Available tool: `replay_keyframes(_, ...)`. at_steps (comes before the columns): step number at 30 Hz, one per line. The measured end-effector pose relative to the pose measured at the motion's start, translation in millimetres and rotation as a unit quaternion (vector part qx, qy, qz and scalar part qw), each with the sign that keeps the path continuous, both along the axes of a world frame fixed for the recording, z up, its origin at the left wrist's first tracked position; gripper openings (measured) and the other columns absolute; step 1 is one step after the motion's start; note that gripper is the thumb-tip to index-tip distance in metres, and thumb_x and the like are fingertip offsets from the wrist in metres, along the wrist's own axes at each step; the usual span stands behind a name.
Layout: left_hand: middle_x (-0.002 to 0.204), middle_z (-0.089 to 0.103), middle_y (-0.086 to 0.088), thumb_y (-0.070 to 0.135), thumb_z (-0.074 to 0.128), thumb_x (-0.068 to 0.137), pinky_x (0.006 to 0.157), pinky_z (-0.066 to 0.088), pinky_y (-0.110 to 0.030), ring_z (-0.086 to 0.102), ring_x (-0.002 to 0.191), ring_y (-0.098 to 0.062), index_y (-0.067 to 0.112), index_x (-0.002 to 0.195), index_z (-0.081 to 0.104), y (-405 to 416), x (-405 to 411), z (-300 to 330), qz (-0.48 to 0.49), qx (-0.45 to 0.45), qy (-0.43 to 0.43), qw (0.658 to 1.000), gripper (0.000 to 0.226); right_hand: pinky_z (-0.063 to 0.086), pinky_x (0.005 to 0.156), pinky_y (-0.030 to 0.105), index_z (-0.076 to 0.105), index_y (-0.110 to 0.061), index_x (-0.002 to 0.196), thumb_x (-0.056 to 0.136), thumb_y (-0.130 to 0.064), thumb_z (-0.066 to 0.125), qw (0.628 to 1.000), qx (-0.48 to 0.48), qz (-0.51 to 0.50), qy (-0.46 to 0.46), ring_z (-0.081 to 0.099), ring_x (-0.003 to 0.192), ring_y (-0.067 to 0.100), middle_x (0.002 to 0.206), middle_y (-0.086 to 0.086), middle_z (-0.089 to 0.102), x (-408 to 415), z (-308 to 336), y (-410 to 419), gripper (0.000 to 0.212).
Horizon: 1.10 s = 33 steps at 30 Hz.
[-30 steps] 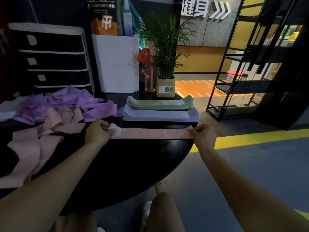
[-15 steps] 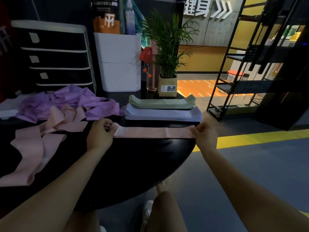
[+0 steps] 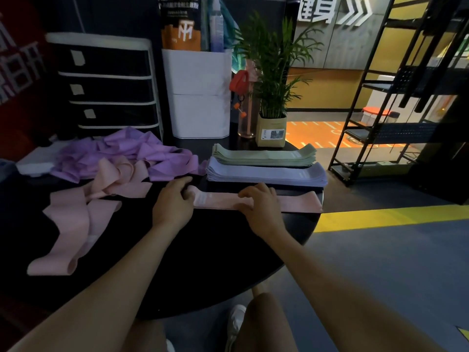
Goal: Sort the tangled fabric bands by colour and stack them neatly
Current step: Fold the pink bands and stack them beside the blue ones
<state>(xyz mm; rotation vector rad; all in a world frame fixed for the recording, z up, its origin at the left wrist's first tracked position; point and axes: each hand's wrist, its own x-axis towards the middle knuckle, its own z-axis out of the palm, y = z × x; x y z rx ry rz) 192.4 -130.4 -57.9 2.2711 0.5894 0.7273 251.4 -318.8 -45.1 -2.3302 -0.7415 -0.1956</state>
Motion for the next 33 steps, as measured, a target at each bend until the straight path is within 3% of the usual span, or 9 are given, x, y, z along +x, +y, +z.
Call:
replay_keyframes(12,0.125,0.059,-0.001,0.011,0.049,0.088,0.097,0.043,-0.035,0.052,0.115,-0.023,0.021,0.119,0.059,-1.5,0.3,-0.1,0.008,0.006,0.043,0.999,0.034,0.037,0.093,0.036,0.065,-0.019,0.111,0.092,-0.031,0.056,0.999,-0.043,0.008,-0.029,0.044,0.108,0.022,0.116,0.000,0.053,0.4,-6.9,-0.7,0.024)
replay_keyframes(20,0.121,0.061,-0.004,0.009,0.057,0.087,0.097,0.043,-0.031,0.055,0.112,-0.019,0.013,0.116,0.061,-1.9,-11.7,9.0,-0.005,-0.067,-0.036,0.997,0.030,0.038,0.095,0.034,0.065,-0.018,0.110,0.089,-0.027,0.060,0.999,-0.028,0.006,-0.025,0.044,0.111,0.020,0.118,0.000,0.054,-4.1,-1.9,-1.9,0.023)
replay_keyframes(27,0.115,0.058,-0.002,0.006,0.059,0.086,0.086,0.036,-0.018,0.052,0.098,-0.010,0.013,0.110,0.062,25.7,-66.6,26.4,-0.004,0.005,-0.045,0.999,0.025,0.033,0.088,0.026,0.065,-0.015,0.111,0.087,-0.020,0.063,0.998,-0.021,0.051,-0.022,0.045,0.110,0.024,0.118,0.005,0.054,-25.0,6.9,31.4,0.025)
replay_keyframes(30,0.109,0.054,0.002,0.007,0.058,0.086,0.085,0.038,-0.020,0.052,0.096,-0.010,0.013,0.108,0.062,40.9,-94.5,33.6,0.023,0.043,-0.026,0.998,0.023,0.033,0.081,0.025,0.066,-0.013,0.109,0.086,-0.019,0.064,0.995,0.004,0.096,-0.010,0.049,0.107,0.027,0.112,0.009,0.056,-45.8,12.6,67.6,0.024)
replay_keyframes(33,0.108,0.054,0.000,0.009,0.057,0.086,0.083,0.042,-0.026,0.055,0.102,-0.017,0.012,0.104,0.063,57.8,-123.7,34.1,0.040,0.076,-0.004,0.996,0.020,0.041,0.091,0.032,0.066,-0.014,0.109,0.083,-0.019,0.067,0.990,0.002,0.140,-0.001,0.052,0.104,0.028,0.110,0.009,0.056,-67.6,15.9,101.2,0.026)
